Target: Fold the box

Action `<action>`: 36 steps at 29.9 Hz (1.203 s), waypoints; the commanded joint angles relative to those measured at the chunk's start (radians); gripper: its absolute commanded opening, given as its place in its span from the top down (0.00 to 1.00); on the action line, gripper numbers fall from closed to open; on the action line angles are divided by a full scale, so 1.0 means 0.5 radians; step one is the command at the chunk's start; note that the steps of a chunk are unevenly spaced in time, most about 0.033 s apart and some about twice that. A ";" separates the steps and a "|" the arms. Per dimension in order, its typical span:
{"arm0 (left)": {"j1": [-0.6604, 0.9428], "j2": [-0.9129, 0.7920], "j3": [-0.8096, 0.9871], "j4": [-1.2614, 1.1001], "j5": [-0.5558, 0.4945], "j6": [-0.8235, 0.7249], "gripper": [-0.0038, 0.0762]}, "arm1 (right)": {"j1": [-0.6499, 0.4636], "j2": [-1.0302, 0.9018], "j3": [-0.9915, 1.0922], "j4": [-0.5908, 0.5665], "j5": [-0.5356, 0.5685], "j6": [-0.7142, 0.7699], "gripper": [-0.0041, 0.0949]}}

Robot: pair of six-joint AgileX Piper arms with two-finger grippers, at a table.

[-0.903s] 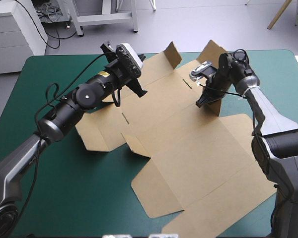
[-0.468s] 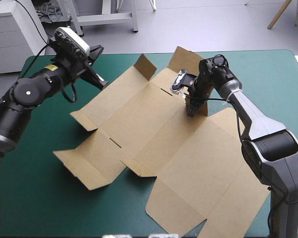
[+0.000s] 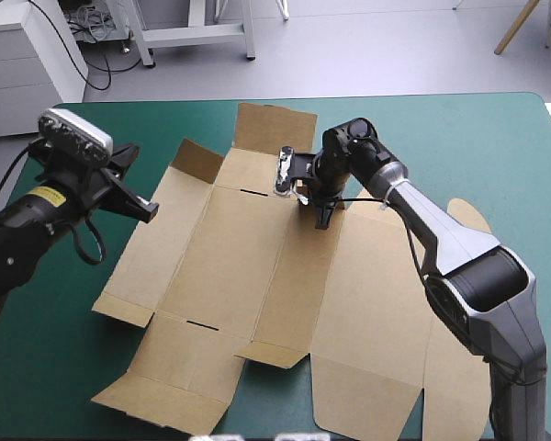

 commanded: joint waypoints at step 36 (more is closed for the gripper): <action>0.000 -1.214 0.924 1.641 0.279 -1.923 0.96 | 0.272 -0.008 -0.070 0.237 -0.494 -0.192 0.87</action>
